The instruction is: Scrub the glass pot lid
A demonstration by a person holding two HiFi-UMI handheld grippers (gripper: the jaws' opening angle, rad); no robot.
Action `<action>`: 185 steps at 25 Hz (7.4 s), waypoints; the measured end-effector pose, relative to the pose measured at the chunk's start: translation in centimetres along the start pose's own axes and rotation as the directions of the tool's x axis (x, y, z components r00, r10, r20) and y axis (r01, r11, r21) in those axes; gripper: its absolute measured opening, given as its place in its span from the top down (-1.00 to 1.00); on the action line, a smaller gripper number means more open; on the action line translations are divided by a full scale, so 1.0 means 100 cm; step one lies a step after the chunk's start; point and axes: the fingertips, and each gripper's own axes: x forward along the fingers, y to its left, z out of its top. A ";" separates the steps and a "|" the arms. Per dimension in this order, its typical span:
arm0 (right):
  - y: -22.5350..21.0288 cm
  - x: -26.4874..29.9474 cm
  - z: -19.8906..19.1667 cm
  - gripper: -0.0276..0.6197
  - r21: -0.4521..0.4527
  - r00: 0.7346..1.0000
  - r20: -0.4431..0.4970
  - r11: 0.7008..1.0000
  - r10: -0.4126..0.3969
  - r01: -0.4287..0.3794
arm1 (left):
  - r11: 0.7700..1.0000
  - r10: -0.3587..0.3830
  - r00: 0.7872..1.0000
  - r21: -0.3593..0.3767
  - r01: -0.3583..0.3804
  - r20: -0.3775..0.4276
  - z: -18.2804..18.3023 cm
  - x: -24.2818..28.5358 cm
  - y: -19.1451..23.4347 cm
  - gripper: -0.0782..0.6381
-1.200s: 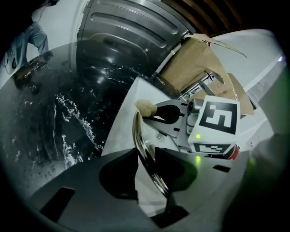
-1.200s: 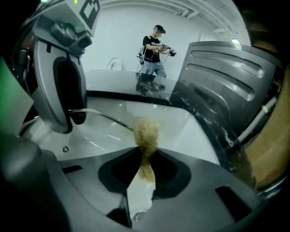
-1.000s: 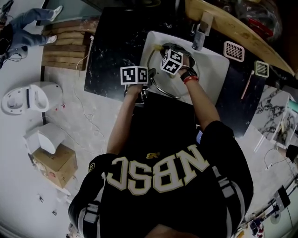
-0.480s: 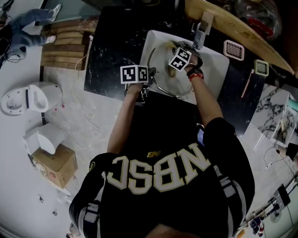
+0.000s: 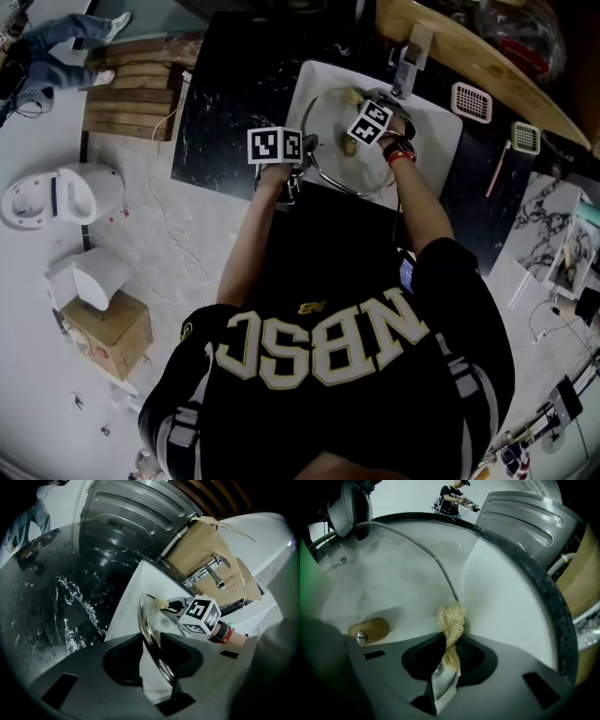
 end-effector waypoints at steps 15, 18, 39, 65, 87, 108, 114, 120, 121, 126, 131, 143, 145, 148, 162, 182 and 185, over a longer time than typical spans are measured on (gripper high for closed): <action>0.028 -0.021 -0.077 0.67 0.002 0.981 -0.155 0.993 0.118 -0.119 | 1.000 -0.015 1.000 0.007 0.015 0.010 0.000 0.000 -0.002 0.42; 0.034 -0.025 -0.083 0.67 0.013 0.974 -0.171 0.989 0.146 -0.146 | 1.000 -0.014 1.000 0.009 0.014 0.012 0.001 -0.001 -0.002 0.42; 0.092 -0.085 -0.128 0.66 0.069 0.849 -0.317 0.903 0.422 -0.424 | 1.000 -0.028 1.000 0.006 0.028 -0.004 0.001 -0.001 -0.001 0.44; 0.164 -0.139 -0.089 0.67 0.027 0.735 -0.127 0.743 0.666 -0.669 | 0.998 -0.051 0.999 -0.036 0.050 -0.010 0.002 -0.002 0.000 0.46; 0.186 -0.174 0.020 0.68 0.056 0.627 0.250 0.636 0.738 -0.770 | 0.993 -0.077 0.997 -0.091 0.076 0.000 0.003 -0.004 0.002 0.48; 0.134 -0.128 0.068 0.67 0.310 0.746 0.445 0.696 0.495 -0.647 | 0.991 -0.090 0.996 -0.102 0.090 0.005 0.004 -0.005 0.001 0.49; 0.129 -0.112 0.070 0.67 0.260 0.788 0.419 0.772 0.451 -0.580 | 0.990 -0.092 0.996 -0.109 0.093 0.013 0.004 -0.006 0.002 0.49; 0.115 -0.104 0.077 0.68 0.102 0.878 0.325 0.910 0.351 -0.401 | 0.989 -0.096 0.995 -0.110 0.097 0.013 0.004 -0.007 0.001 0.49; 0.113 -0.102 0.079 0.68 0.078 0.885 0.317 0.921 0.341 -0.382 | 0.989 -0.095 0.995 -0.110 0.096 0.013 0.004 -0.007 0.001 0.50; 0.096 -0.090 0.091 0.68 -0.001 0.896 0.331 0.950 0.296 -0.313 | 0.990 -0.092 0.996 -0.108 0.092 0.008 0.003 -0.007 0.002 0.49; 0.077 -0.073 0.098 0.68 -0.019 0.921 0.306 0.969 0.242 -0.248 | 0.990 -0.086 0.996 -0.111 0.086 0.004 0.003 -0.007 0.001 0.49; 0.037 -0.033 0.086 0.68 0.019 0.972 0.195 0.990 0.134 -0.140 | 0.989 -0.083 0.997 -0.121 0.082 -0.001 0.001 -0.008 0.002 0.47; 0.036 -0.033 0.087 0.68 0.020 0.970 0.197 0.989 0.140 -0.147 | 0.991 -0.073 0.997 -0.117 0.072 -0.004 0.001 -0.007 0.002 0.47; 0.034 -0.032 0.087 0.68 0.001 0.976 0.182 0.993 0.118 -0.120 | 0.991 -0.072 0.997 -0.114 0.071 -0.008 0.000 -0.006 0.002 0.46; 0.012 -0.009 0.051 0.68 0.073 0.990 0.124 0.994 0.071 -0.081 | 0.989 -0.084 0.996 -0.119 0.083 -0.009 0.000 -0.006 0.001 0.46; 0.006 -0.014 -0.040 0.68 0.148 0.987 -0.065 0.980 0.147 -0.136 | 0.986 -0.109 0.994 -0.126 0.107 -0.012 -0.001 -0.007 -0.001 0.46; 0.014 -0.020 -0.051 0.68 0.123 0.981 -0.086 0.979 0.175 -0.164 | 0.986 -0.109 0.994 -0.127 0.106 -0.012 0.001 -0.007 0.000 0.47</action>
